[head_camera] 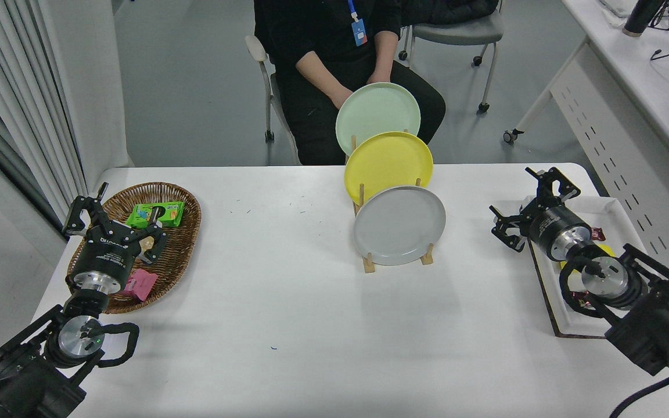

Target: Place the plate on the table

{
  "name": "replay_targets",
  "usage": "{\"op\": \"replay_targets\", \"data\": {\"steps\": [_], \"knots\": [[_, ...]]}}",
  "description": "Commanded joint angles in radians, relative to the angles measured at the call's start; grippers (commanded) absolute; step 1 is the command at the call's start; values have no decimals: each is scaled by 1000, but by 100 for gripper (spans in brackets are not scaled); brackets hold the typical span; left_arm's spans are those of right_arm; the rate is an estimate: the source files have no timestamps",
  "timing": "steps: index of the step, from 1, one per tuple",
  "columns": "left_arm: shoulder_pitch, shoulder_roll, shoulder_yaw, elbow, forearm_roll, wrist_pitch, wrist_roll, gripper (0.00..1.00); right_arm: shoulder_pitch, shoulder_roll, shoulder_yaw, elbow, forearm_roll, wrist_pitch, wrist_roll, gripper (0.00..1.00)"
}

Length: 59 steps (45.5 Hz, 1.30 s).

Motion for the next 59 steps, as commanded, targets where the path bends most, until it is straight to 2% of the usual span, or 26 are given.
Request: {"op": "replay_targets", "data": {"steps": [1, 42, 59], "knots": [[0, 0, 0, 0, -3, -2, 0, 98, -4, 8, -1, -8, 10, 0, 0, 99], [0, 0, -1, 0, -3, 0, 0, 98, 29, -6, 11, -5, 9, 4, -2, 99], [0, 0, -1, 0, -3, 0, -1, 98, 49, -57, -3, 18, 35, 1, -3, 99]]}}
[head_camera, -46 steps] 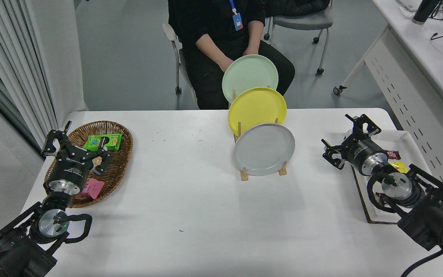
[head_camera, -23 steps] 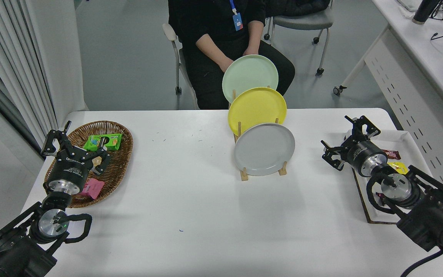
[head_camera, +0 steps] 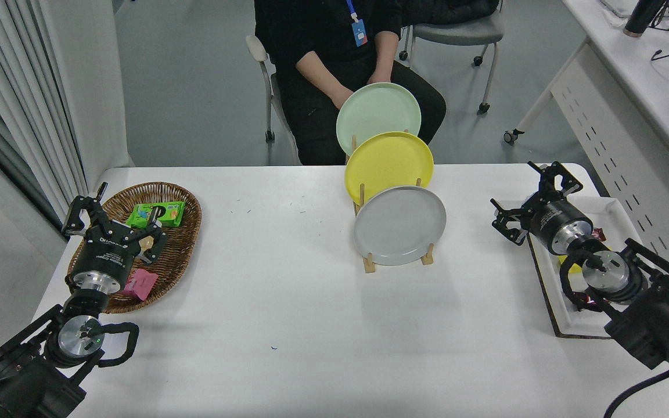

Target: Place the plate on the table

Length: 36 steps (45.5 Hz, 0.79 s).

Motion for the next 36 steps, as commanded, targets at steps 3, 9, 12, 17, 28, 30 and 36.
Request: {"op": "replay_targets", "data": {"steps": [3, 9, 12, 17, 28, 30, 36], "knots": [[1, 0, 0, 0, 0, 0, -1, 98, 9, -30, -26, 68, 28, -1, 1, 99], [0, 0, 0, 0, 0, 0, -1, 98, 12, -68, -92, 149, 73, -13, 0, 99], [0, 0, 0, 0, 0, 0, 1, 98, 12, -79, -128, 184, 103, -13, 1, 99], [1, 0, 0, 0, 0, 0, -1, 98, 10, -110, -217, 270, 169, -14, 1, 99], [1, 0, 0, 0, 0, 0, 1, 98, -5, -119, -288, 326, 221, -16, 1, 99], [0, 0, 0, 0, 0, 0, 1, 98, -5, -116, -288, 329, 221, -14, 1, 99], [0, 0, 0, 0, 0, 0, -1, 98, -22, -108, -293, 342, 221, -16, 1, 99]]}}
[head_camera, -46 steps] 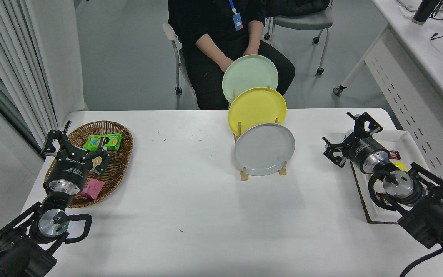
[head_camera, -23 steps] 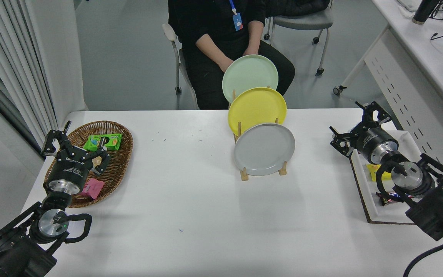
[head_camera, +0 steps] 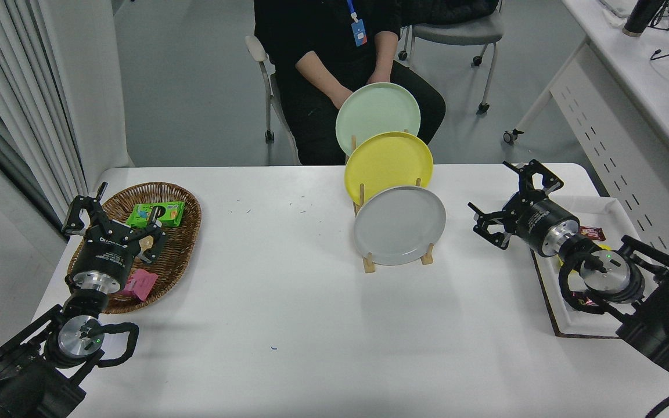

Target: Place the plate on the table

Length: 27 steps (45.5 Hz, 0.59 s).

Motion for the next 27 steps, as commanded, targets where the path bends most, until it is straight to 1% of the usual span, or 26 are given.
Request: {"op": "replay_targets", "data": {"steps": [1, 3, 7, 16, 27], "knots": [[-1, 0, 0, 0, 0, 0, 1, 98, -24, 0, -38, 41, 22, -4, 0, 99], [-1, 0, 0, 0, 0, 0, 1, 98, -33, 5, -38, 41, 26, -8, 0, 99], [-1, 0, 0, 0, 0, 0, 0, 98, -26, 69, -32, 41, 13, -49, 0, 99], [1, 0, 0, 0, 0, 0, 0, 98, -4, 117, -18, 37, -1, -117, 0, 99], [1, 0, 0, 0, 0, 0, 0, 98, 46, 172, -13, 28, -93, -203, 0, 99]]}}
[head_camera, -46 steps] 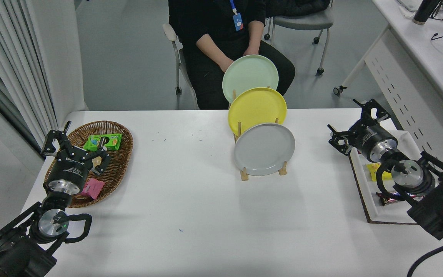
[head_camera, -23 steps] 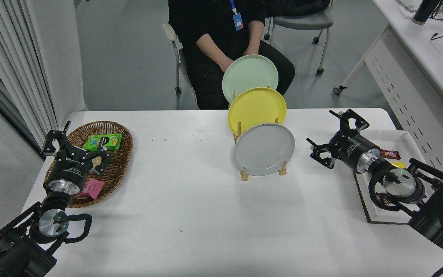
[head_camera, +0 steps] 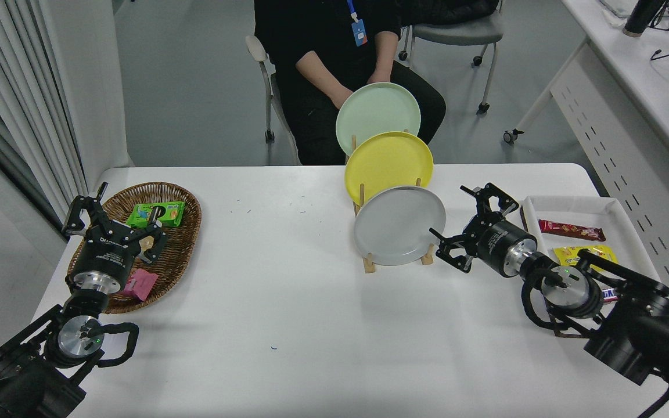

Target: Place the plate on the table

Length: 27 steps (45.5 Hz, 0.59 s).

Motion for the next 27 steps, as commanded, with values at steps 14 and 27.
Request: {"op": "replay_targets", "data": {"steps": [14, 27], "knots": [[0, 0, 0, 0, 0, 0, -1, 98, 91, 53, 4, -24, -66, -91, 0, 99], [0, 0, 0, 0, 0, 0, -1, 98, 110, 66, 5, -30, -68, -94, 0, 99]]}}
